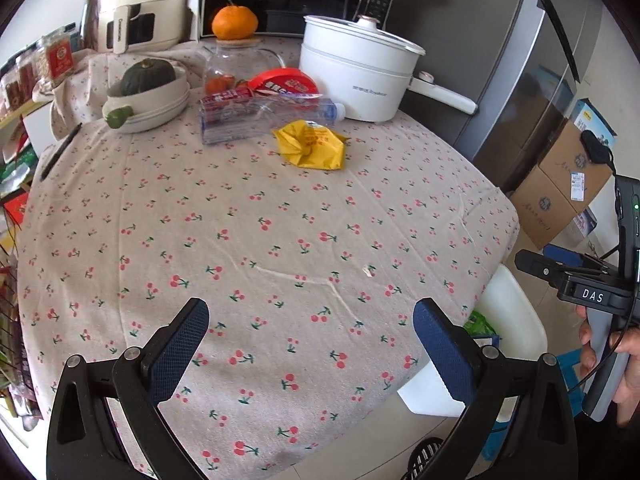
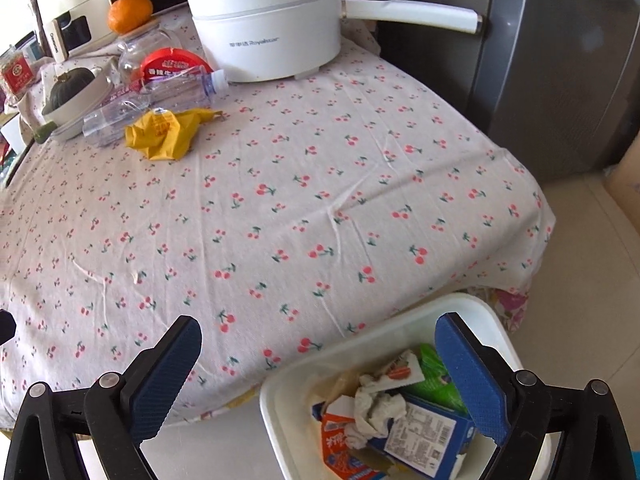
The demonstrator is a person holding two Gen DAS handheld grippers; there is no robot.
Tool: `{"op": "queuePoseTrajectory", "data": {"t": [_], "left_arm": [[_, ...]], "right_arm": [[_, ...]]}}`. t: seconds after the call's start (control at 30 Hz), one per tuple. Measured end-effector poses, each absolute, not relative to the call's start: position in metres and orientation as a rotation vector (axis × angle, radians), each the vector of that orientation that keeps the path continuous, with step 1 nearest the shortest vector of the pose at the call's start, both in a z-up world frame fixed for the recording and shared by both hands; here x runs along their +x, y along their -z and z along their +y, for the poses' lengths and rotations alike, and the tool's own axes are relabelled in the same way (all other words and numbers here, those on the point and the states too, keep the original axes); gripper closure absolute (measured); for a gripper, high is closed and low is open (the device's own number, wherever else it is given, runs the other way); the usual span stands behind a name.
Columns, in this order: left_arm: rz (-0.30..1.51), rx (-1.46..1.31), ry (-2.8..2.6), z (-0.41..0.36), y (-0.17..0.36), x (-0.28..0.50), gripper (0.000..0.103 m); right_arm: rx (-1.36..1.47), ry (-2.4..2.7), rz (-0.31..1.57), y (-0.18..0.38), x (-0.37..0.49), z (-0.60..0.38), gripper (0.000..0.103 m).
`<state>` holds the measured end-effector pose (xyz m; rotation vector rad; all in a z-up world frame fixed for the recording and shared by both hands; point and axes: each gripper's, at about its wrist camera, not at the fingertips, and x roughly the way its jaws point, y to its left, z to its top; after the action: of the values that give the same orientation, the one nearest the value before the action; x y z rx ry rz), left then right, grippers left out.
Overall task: Collect trash
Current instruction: 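Move both tools back over the table toward the yellow packet and bottle, then grasp the yellow waffle packet with the right tool while the left tool grasps the clear bottle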
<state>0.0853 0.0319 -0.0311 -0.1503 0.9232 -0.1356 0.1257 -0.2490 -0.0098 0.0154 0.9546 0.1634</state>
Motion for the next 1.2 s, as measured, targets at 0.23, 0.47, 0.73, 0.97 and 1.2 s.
{"op": "queuePoseTrajectory", "data": {"t": [0.23,0.47,0.73,0.97,1.2], "left_arm": [[0.915,-0.167,0.026,0.076,0.036,0.109,0.0],[0.853,-0.209,-0.085,0.115,0.028,0.13,0.0],[0.781,-0.257,-0.197,0.152,0.019,0.137,0.0],[0.802,-0.235,-0.203,0.158,0.029,0.145,0.0],[0.826,-0.243,-0.162,0.153,0.036,0.15,0.0]], "right_arm": [[0.064,-0.194,0.941,0.025,0.163,-0.195,0.005],[0.026,-0.257,0.921,0.037,0.211,-0.121,0.001],[-0.018,-0.251,0.896,0.061,0.27,-0.057,0.001],[-0.04,-0.219,0.893,0.07,0.307,-0.035,0.001],[-0.011,-0.203,0.902,0.076,0.331,-0.035,0.001]]}}
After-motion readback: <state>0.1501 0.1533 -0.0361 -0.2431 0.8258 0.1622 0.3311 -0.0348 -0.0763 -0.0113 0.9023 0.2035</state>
